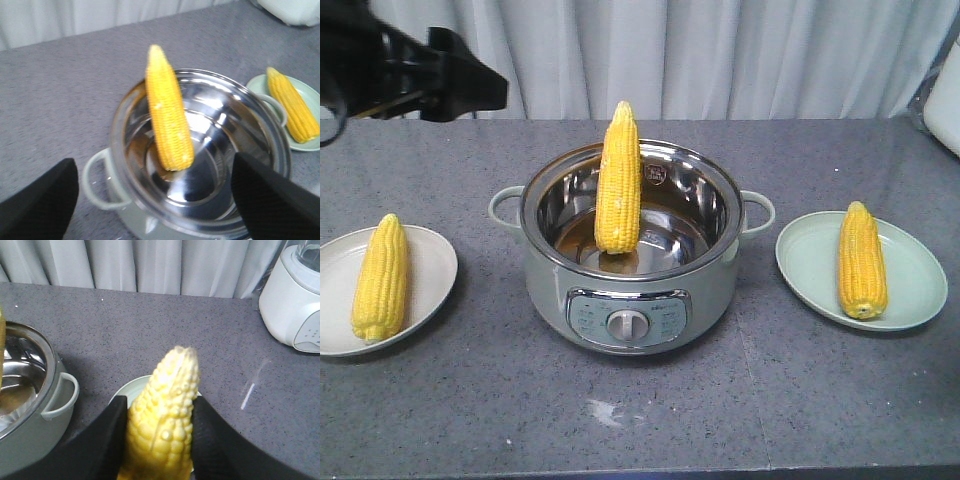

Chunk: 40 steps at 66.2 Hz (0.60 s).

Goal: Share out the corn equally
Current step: 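Lower the left gripper into the pot and grasp the last corn cob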

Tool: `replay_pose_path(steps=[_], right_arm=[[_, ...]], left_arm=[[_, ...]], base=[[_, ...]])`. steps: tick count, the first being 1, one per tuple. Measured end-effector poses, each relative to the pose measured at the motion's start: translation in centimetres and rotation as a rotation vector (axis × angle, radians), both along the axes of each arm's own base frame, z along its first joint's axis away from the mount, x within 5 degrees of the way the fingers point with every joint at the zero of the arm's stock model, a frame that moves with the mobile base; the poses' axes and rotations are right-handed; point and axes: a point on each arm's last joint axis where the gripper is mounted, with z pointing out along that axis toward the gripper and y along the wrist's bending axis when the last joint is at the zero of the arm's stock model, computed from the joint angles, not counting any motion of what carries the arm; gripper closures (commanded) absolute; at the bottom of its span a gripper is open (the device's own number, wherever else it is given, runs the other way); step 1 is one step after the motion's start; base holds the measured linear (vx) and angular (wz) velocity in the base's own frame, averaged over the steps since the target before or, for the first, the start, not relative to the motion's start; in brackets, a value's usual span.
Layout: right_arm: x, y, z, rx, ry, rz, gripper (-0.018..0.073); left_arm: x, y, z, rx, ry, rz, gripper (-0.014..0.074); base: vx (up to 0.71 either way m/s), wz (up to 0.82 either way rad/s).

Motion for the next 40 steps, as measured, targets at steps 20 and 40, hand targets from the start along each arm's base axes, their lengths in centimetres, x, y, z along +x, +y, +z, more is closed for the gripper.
replay_pose_path(steps=[20,40], right_arm=[[0.0,0.0,0.0,0.006,0.000,-0.003,0.0441],[0.0,0.0,0.0,0.009,0.000,-0.003,0.0440]], left_arm=[[5.4,-6.9,-4.2,0.087,0.072,-0.093,0.0010],[8.6,-11.2,-8.5,0.123,0.111,-0.022,0.0010]], base=[[0.00,0.00],[0.00,0.00]])
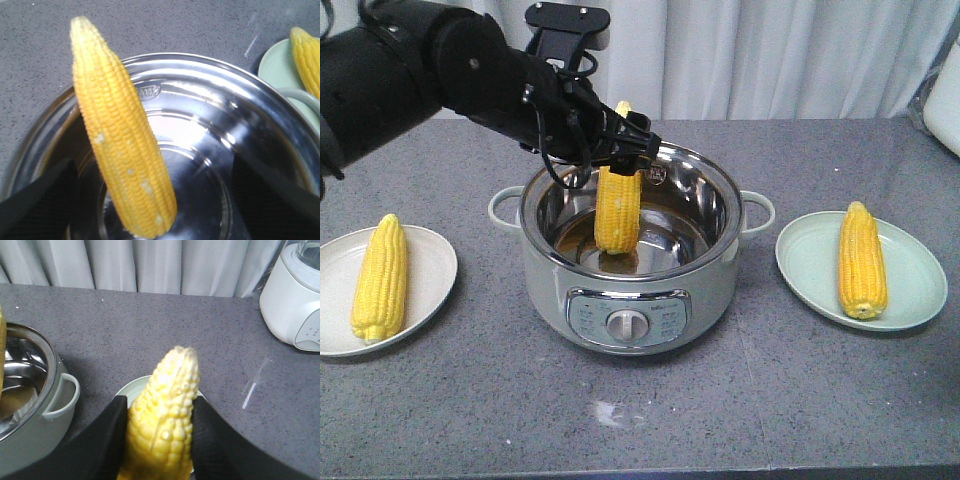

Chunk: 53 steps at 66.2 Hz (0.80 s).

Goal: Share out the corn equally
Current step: 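Lower the left gripper into the pot and grasp the last corn cob, then lift the corn cob out of the pot with the left gripper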

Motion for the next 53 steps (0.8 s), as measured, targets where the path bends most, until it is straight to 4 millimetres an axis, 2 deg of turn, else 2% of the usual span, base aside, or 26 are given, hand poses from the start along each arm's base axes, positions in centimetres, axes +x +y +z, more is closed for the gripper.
replay_pose_path(steps=[25,42,50,53], right_arm=[[0.0,0.0,0.0,0.001,0.000,0.000,0.0440],[0.0,0.0,0.0,0.001,0.000,0.000,0.0440],[0.0,0.0,0.0,0.001,0.000,0.000,0.0440],[0.0,0.0,0.0,0.001,0.000,0.000,0.0440]], left_arm=[[2.2,-1.4,-4.9,0.022,0.091,0.057,0.0010],[3.0,-1.9,-7.3,0.048,0.128,0.060,0.0013],[3.2,-2.0,-7.9,0.058,0.136,0.060,0.0065],[3.2,-2.0,-7.9,0.059,0.136,0.060,0.0118]], base=[[0.00,0.00],[0.00,0.00],[0.00,0.00],[0.00,0.00]])
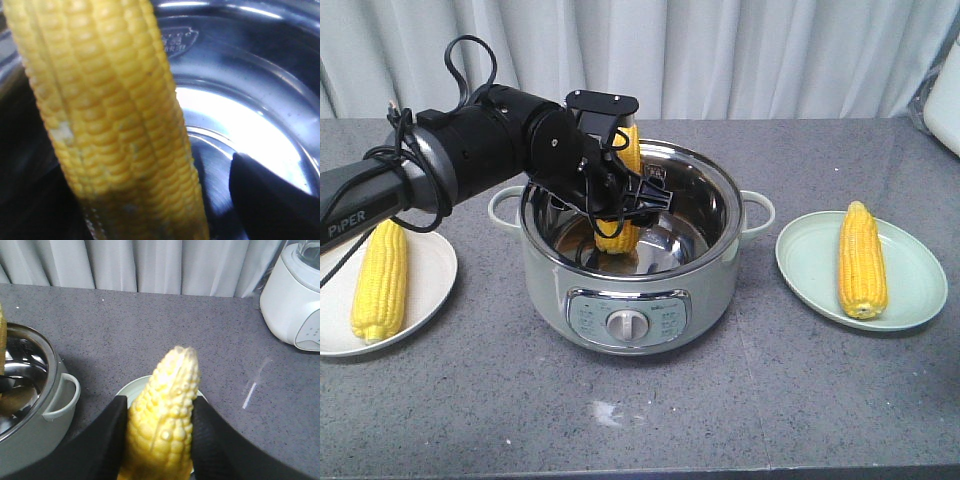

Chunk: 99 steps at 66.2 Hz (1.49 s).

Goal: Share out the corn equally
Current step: 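Lift the corn cob out of the pot with the left gripper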

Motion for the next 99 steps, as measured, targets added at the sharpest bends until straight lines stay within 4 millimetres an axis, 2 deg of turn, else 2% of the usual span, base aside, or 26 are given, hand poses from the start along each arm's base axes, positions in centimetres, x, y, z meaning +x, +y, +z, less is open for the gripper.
replay_pose_path(steps=[18,27,36,53,62,72,87,99], right_arm=[[0.0,0.0,0.0,0.000,0.000,0.000,0.0440],[0.0,0.0,0.0,0.000,0.000,0.000,0.0440],[0.0,0.0,0.0,0.000,0.000,0.000,0.0440],[0.0,0.0,0.0,0.000,0.000,0.000,0.0440],[0.0,0.0,0.0,0.000,0.000,0.000,0.0440],[0.0,0.0,0.0,0.000,0.001,0.000,0.0440],[-0.1,0.0,-0.1,0.000,0.011,0.002,0.0440],[-0.1,0.0,-0.1,-0.002,0.019,0.001,0.0440]], left_arm=[[0.0,0.0,0.0,0.002,0.003,0.000,0.0484],[-0.2,0.1,0.2,0.004,0.009,0.000,0.0602],[-1.0,0.6,2.4,-0.009,-0.016,-0.003,0.0602],[-4.6,3.2,10.2,-0.039,-0.161,-0.007,0.0596],[-6.6,5.4,13.4,-0.004,-0.212,0.036,0.0596],[-7.6,8.9,15.3,0.046,-0.214,0.152,0.0594],[-8.0,14.5,16.3,0.117,-0.147,0.320,0.0594],[-9.6,17.3,17.7,0.120,-0.140,0.400,0.0594]], base=[[0.00,0.00],[0.00,0.00],[0.00,0.00],[0.00,0.00],[0.00,0.00],[0.00,0.00],[0.00,0.00],[0.00,0.00]])
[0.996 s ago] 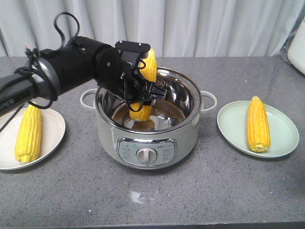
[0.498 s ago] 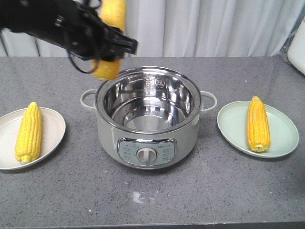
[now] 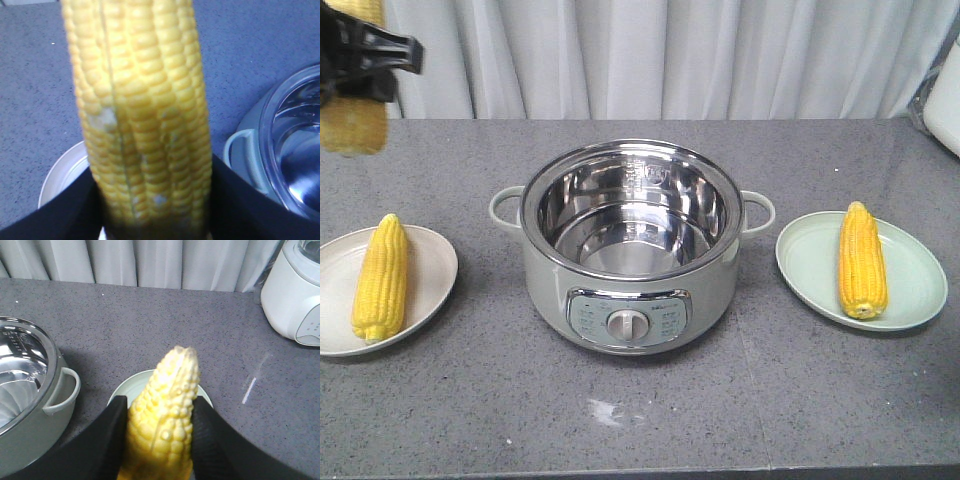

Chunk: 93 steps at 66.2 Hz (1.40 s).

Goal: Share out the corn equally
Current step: 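Lift the corn cob out of the pot with the left gripper, then drive the base away from the pot, turning toward the other counter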

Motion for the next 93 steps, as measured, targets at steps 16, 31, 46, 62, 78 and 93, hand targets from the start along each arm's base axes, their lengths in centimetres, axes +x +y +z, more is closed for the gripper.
replay_pose_path(steps=[16,31,46,62,78,93], right_arm=[[0.0,0.0,0.0,-0.001,0.000,0.000,0.0440],[0.0,0.0,0.0,-0.003,0.000,-0.001,0.0440],[0.0,0.0,0.0,-0.004,0.001,-0.002,0.0440],[0.0,0.0,0.0,-0.003,0.006,-0.001,0.0440],[0.0,0.0,0.0,-0.003,0.006,-0.001,0.0440],[0.0,0.0,0.0,-0.003,0.006,-0.001,0.0440]], left_arm=[[-3.8,2.0,1.7,-0.005,-0.043,0.035,0.0594],[-6.4,3.5,-0.2,-0.003,-0.051,0.070,0.0594],[-7.1,3.7,-0.9,-0.006,-0.057,0.071,0.0594],[-7.2,3.7,-0.8,-0.007,-0.061,0.071,0.0594],[-7.2,3.7,-0.8,-0.007,-0.061,0.071,0.0594],[-7.2,3.7,-0.8,-0.007,-0.061,0.071,0.0594]], base=[[0.00,0.00],[0.00,0.00],[0.00,0.00],[0.00,0.00],[0.00,0.00],[0.00,0.00]])
